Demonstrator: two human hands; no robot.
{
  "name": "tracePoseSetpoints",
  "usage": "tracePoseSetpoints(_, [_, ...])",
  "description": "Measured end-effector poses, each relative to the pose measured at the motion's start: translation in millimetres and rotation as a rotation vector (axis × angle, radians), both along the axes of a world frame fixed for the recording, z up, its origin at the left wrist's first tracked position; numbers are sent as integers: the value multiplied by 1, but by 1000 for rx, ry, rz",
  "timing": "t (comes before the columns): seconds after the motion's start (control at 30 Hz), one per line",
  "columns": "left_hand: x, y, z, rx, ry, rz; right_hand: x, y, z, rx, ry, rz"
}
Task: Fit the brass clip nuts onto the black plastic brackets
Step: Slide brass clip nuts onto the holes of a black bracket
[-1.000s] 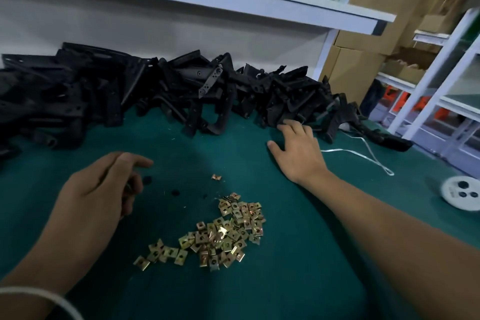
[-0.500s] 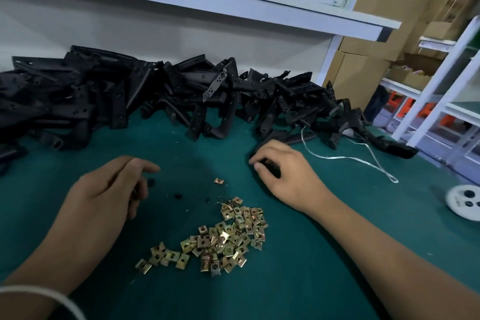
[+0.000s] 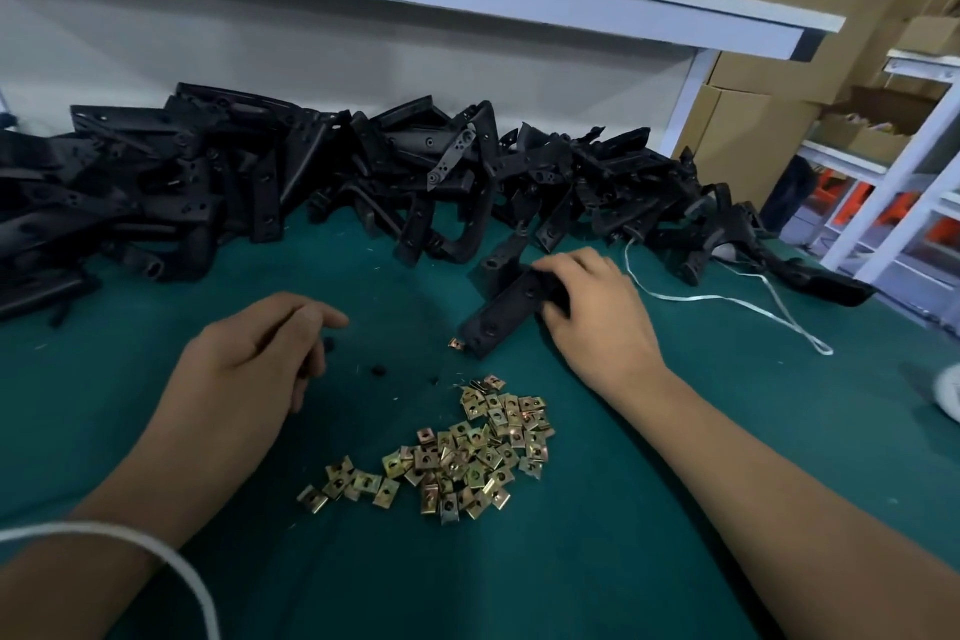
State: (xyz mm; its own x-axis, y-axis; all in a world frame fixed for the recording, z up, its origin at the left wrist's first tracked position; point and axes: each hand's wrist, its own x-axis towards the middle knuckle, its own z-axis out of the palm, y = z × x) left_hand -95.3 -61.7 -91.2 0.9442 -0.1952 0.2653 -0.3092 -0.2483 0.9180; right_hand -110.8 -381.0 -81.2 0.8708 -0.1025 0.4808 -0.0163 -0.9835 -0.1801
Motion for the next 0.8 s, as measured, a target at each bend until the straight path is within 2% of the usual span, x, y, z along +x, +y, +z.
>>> tracePoseSetpoints(0.1, [-3, -2, 3, -12, -2, 1, 4, 6, 3, 64, -156, -12])
tracePoseSetpoints(0.17, [-4, -2, 5, -21, 3, -1, 1, 7, 4, 88, -329, -17])
tracePoseSetpoints(0.3, [-11, -3, 9, -4, -12, 4, -8, 8, 14, -64, -722, -97])
tracePoseSetpoints(0.33, [-13, -3, 10, 32, -62, 23, -10, 11, 17, -125, -811, -89])
tracePoseSetpoints(0.4, [-21, -5, 19, 236, -296, 106, -13, 23, 24, -239, -927, -12])
tracePoseSetpoints(0.5, [-26, -14, 28, 507, -648, 121, -21, 59, 27, -288, -974, 148])
tracePoseSetpoints(0.63, [-25, -17, 28, 686, -839, 132, -31, 109, 20, -18, -893, 489])
tracePoseSetpoints(0.7, [-22, -12, 27, 665, -839, 179, -32, 114, 19, -66, -831, 607])
tracePoseSetpoints(0.73, [-21, -9, 27, 607, -777, 220, -32, 110, 21, -49, -791, 634])
tracePoseSetpoints(0.8, [-19, -3, 27, 424, -591, 282, -29, 93, 25, 70, -679, 531])
